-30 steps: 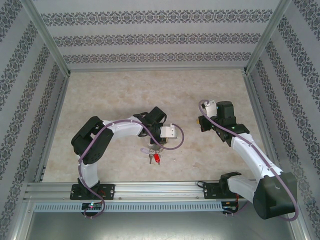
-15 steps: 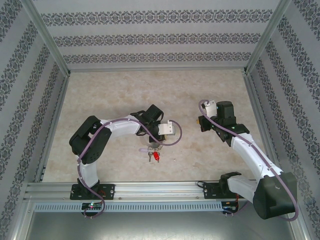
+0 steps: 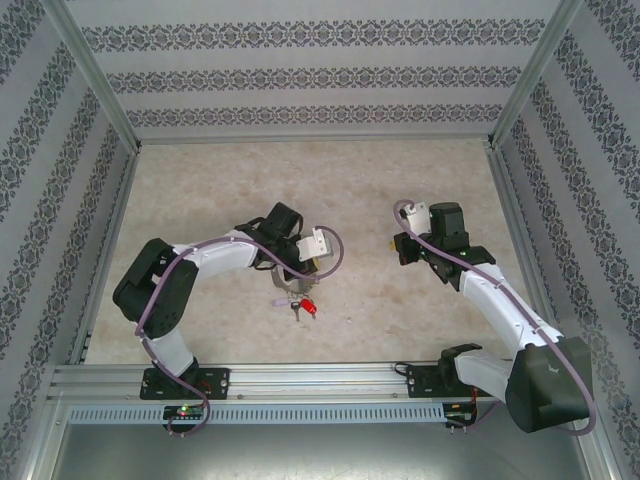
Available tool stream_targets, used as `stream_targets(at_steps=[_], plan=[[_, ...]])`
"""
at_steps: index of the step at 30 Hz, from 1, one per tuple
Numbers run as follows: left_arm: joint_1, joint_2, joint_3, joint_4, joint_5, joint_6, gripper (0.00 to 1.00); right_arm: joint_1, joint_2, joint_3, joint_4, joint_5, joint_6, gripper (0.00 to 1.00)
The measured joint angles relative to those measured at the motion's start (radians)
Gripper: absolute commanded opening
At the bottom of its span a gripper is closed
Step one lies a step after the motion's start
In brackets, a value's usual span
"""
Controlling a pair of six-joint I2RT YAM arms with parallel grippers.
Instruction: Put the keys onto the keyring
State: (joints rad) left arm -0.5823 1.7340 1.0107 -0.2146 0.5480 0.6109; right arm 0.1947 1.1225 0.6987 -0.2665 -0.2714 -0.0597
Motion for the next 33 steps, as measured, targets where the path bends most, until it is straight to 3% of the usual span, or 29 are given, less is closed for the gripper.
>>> stream_targets(at_steps=[10,19,25,33], plan=[[0.005,-0.027,-0.105,0.159,0.12,-0.053,0.0,0.054,0.013,0.005,0.0,-0.095,-0.073,0.0],[0.061,-0.127,-0.194,0.286,0.283,-0.065,0.0,0.308,0.077,-0.006,0.024,-0.324,-0.345,0.0],[0.068,-0.145,-0.231,0.321,0.336,-0.055,0.0,0.378,0.17,0.023,-0.023,-0.348,-0.468,0.0],[0.068,-0.138,-0.233,0.335,0.334,-0.068,0.0,0.379,0.179,0.045,-0.023,-0.339,-0.525,0.0]])
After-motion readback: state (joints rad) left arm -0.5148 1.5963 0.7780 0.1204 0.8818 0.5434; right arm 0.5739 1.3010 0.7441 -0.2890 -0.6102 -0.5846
